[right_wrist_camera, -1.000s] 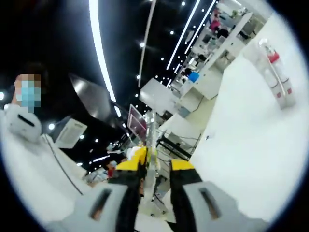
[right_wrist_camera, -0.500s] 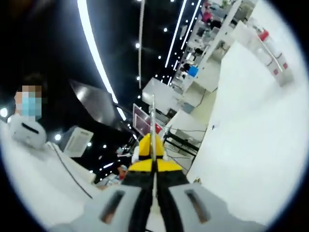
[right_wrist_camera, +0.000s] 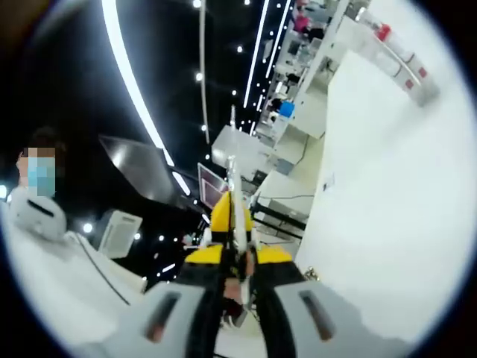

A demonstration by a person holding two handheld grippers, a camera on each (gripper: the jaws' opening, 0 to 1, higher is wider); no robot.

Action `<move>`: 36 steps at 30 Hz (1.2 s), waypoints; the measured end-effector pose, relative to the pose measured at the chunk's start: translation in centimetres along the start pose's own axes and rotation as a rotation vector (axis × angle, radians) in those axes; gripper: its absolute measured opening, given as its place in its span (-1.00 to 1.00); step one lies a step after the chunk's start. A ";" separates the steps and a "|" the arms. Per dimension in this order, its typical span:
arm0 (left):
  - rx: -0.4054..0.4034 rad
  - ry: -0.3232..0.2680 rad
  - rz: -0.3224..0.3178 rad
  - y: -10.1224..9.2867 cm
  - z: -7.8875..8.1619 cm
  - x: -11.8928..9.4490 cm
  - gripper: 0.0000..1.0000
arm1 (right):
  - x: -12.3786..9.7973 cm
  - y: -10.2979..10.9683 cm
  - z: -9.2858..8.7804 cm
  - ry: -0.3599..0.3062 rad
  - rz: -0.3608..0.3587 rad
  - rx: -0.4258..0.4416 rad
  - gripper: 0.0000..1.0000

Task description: Arrange the skincare products in the storage area until every visible bottle or jar stands upright without overlapping.

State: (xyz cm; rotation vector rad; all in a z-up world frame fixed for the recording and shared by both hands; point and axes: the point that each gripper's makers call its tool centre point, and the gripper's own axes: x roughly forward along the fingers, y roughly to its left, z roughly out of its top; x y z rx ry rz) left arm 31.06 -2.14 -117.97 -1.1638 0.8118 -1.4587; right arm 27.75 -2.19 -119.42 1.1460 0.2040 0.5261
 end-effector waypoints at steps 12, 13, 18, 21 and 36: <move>0.009 0.058 0.058 1.6 0.1 0.0 -0.89 | -0.9 -1.1 2.0 -0.030 -0.036 -0.035 -1.00; 0.011 0.068 0.058 1.7 0.1 0.0 -0.89 | -0.9 -1.2 2.2 -0.035 -0.037 -0.032 -1.00; -0.023 0.111 0.046 1.9 0.3 0.4 -0.94 | -0.6 -1.3 3.0 -0.044 -0.041 -0.008 -1.00; 0.014 0.122 0.045 2.0 0.7 0.7 -0.96 | -0.4 -1.5 3.4 -0.048 -0.057 -0.012 -1.00; -0.051 0.116 0.069 4.9 3.0 3.7 -0.99 | -2.8 -3.7 4.8 -0.077 -0.266 -0.211 -0.51</move>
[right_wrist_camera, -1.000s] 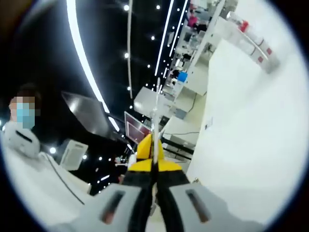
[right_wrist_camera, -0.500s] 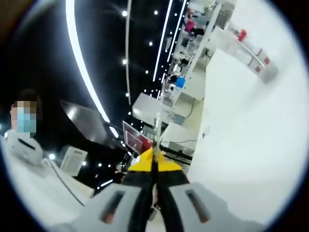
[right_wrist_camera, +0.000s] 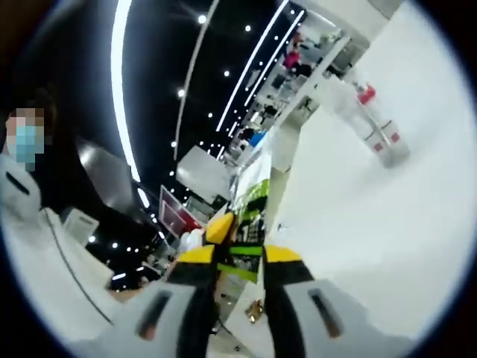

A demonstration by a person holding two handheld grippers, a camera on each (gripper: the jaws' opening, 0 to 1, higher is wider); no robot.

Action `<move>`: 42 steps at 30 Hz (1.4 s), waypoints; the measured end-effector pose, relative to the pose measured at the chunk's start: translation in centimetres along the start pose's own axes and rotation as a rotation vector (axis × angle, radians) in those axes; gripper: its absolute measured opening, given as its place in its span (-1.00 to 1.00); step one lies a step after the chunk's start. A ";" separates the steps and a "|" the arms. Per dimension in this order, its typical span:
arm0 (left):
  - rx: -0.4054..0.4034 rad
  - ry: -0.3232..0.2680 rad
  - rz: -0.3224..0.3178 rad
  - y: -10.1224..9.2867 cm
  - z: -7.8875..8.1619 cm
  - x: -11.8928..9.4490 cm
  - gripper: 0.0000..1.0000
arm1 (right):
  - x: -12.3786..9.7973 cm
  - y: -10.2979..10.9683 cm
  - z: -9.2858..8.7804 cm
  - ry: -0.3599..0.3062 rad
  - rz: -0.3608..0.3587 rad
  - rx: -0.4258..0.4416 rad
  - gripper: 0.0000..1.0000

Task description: Arrange the skincare products in the storage area until every visible bottle or jar stands upright without overlapping.

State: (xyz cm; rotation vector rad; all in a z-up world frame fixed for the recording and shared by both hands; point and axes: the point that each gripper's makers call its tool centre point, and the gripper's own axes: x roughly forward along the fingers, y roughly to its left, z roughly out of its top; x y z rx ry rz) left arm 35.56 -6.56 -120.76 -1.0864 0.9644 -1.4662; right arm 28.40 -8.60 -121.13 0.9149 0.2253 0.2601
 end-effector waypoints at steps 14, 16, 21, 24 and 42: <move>-0.031 -0.079 0.102 5.7 6.4 2.8 -0.99 | -4.3 -3.6 1.9 -0.036 -0.120 0.010 -0.50; -0.038 -0.081 0.110 6.5 6.8 3.4 -0.99 | -4.7 -4.3 2.4 -0.040 -0.158 -0.031 -0.47; -0.066 -0.085 0.158 8.8 7.5 5.1 -0.99 | -5.1 -5.3 3.0 -0.033 -0.211 -0.064 -0.25; -0.072 -0.081 0.184 10.1 7.6 6.1 -0.99 | -5.4 -5.8 3.4 -0.039 -0.234 -0.081 -0.18; -0.158 -0.032 0.370 18.2 7.3 9.6 -0.99 | -8.0 -9.0 3.8 -0.056 -0.304 -0.009 -0.22</move>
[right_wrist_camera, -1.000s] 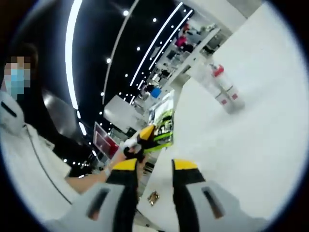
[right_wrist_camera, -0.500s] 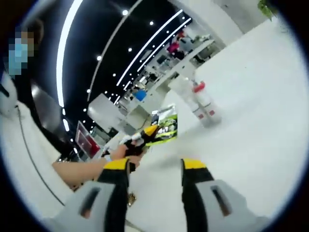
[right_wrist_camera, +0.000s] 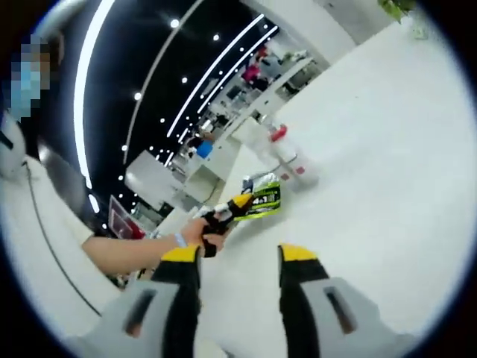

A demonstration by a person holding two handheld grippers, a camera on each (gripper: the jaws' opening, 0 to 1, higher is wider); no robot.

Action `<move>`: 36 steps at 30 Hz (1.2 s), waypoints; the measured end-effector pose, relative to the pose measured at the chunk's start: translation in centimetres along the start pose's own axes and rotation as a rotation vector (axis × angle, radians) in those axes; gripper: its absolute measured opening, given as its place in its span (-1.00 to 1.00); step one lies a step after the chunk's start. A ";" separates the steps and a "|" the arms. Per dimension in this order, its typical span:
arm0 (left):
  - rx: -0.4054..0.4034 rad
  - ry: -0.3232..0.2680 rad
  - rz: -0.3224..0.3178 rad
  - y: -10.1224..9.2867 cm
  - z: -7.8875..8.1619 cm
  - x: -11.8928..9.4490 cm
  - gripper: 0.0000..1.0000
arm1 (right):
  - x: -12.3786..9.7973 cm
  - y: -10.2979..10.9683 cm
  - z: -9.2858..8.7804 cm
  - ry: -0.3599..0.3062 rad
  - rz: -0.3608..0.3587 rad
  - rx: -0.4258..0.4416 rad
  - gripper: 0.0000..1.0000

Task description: Arrange the skincare products in the storage area until every visible bottle or jar stands upright without overlapping.

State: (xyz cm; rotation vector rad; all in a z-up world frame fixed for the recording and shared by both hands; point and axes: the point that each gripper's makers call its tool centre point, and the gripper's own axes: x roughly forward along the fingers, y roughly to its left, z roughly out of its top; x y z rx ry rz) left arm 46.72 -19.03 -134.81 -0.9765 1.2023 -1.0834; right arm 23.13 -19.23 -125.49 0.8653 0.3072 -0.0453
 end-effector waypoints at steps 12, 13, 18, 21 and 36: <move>0.010 -0.006 0.076 1.8 0.4 1.3 -0.98 | 0.5 -0.3 0.2 -0.007 0.020 0.038 -0.22; 0.006 -0.011 0.091 2.0 0.4 1.4 -0.97 | 0.6 -0.3 0.2 -0.007 0.021 0.040 -0.22; 0.018 -0.019 0.176 3.1 0.8 1.2 -0.93 | 0.5 -0.7 0.5 -0.022 0.016 0.053 -0.22; 0.009 -0.026 0.171 3.4 1.2 1.1 -0.92 | 0.4 -0.8 0.8 -0.024 0.019 0.051 -0.22; 0.177 0.081 0.217 2.6 1.2 0.8 -0.55 | -1.2 -0.7 0.2 -0.027 0.012 0.041 -0.22</move>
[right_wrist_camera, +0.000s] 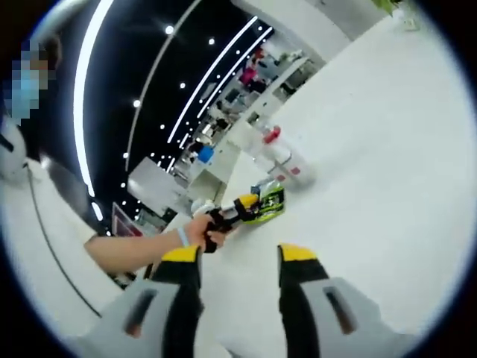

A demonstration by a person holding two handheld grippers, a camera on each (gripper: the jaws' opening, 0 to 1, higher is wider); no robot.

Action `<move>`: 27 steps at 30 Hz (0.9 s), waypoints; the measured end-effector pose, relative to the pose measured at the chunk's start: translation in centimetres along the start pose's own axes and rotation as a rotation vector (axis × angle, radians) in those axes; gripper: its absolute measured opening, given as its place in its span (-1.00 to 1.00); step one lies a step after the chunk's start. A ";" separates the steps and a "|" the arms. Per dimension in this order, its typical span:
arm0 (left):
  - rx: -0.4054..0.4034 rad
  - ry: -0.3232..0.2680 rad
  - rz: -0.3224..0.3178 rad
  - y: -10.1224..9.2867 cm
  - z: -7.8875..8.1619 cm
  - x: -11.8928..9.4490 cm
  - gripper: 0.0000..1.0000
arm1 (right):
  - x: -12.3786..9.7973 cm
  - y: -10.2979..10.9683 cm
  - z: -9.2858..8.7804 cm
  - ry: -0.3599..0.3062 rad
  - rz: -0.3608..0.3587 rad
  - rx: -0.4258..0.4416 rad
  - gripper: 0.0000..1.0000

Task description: Arrange the skincare products in the storage area until every visible bottle or jar stands upright without overlapping.

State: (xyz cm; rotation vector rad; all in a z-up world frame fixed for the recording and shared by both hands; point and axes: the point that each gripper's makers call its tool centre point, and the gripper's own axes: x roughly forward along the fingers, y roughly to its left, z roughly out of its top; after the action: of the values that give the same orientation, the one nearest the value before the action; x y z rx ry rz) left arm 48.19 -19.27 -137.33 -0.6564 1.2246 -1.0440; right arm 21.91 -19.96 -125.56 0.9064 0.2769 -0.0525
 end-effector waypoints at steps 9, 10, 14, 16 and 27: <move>0.224 0.087 0.098 0.2 -0.7 -0.2 -0.44 | -0.8 0.1 -0.7 -0.016 -0.007 0.012 -0.23; 0.260 0.081 0.107 0.2 -0.5 -0.1 -0.42 | -0.8 0.1 -0.8 -0.013 -0.008 0.011 -0.23; 0.348 0.106 0.131 0.0 -0.6 -0.2 -0.21 | -1.1 0.2 -1.0 -0.014 -0.009 0.010 -0.23; 0.404 0.129 0.162 0.3 -0.7 -0.4 -0.18 | -1.3 0.2 -1.0 -0.016 -0.010 0.011 -0.23; 0.615 0.141 0.320 1.7 -0.1 -1.2 -0.01 | -1.7 0.4 -1.3 -0.019 -0.009 0.013 -0.23</move>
State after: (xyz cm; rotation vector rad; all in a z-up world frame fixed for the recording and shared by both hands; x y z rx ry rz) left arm 48.60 -17.47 -138.30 0.0879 1.0063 -1.1273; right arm 20.03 -18.78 -125.59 0.9170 0.2630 -0.0716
